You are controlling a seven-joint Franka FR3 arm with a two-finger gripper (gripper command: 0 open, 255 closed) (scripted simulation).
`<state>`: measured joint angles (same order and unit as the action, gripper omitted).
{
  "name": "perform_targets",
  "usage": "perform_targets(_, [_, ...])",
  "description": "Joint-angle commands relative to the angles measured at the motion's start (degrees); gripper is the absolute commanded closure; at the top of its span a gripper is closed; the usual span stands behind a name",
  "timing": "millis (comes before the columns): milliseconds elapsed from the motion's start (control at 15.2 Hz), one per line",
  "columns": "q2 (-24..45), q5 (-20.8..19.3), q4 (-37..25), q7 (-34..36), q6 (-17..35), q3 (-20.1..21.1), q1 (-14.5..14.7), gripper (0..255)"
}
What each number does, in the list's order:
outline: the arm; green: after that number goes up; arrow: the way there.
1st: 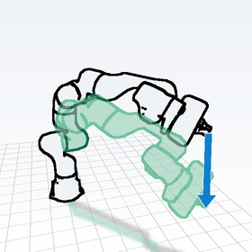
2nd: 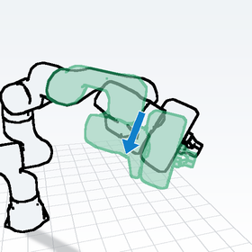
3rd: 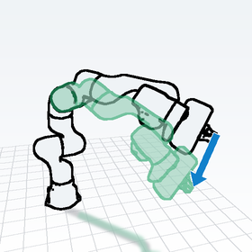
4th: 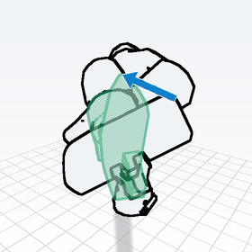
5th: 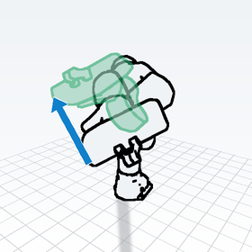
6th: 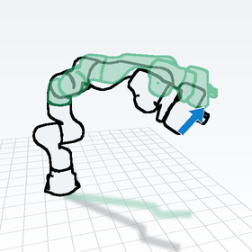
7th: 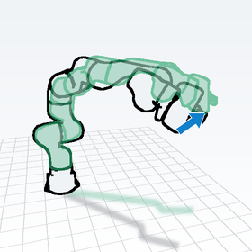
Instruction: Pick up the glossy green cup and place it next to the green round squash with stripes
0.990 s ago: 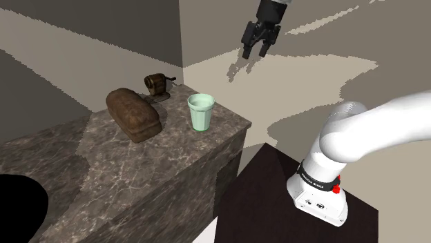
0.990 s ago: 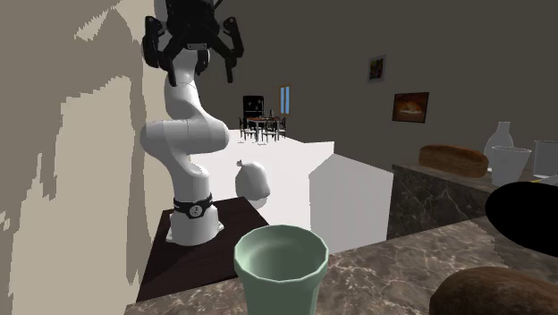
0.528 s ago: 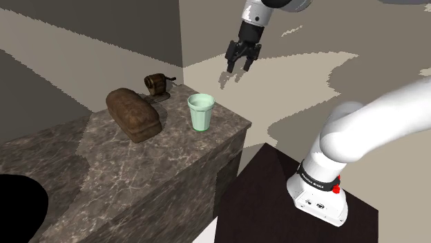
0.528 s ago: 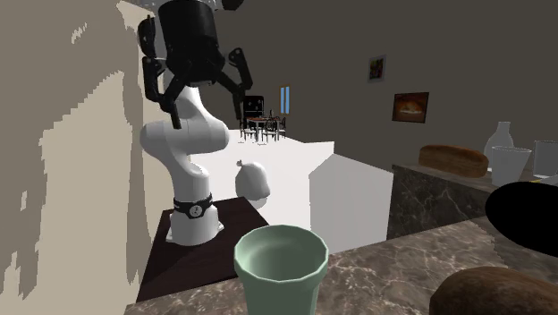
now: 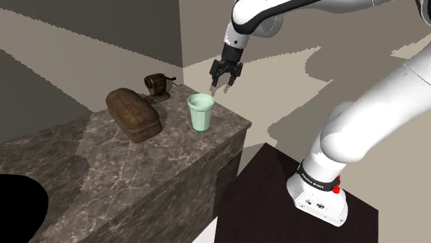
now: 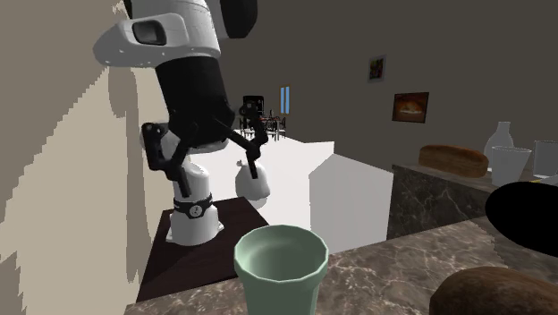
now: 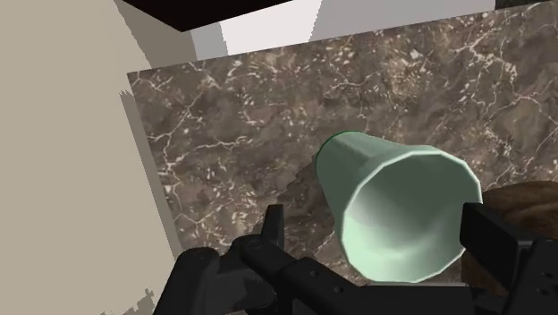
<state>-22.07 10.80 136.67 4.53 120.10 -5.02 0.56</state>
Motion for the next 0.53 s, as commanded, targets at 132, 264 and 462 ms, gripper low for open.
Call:
perform_targets(132, [8.81, 3.74, -1.94, -2.54, 5.41, -1.25, 0.95, 0])
perform_targets(264, [12.88, 5.77, -3.29, -3.87, 7.36, -1.68, 1.35, 0])
perform_targets(462, [14.21, 6.52, -2.33, -4.32, 9.65, -1.42, 1.65, 0])
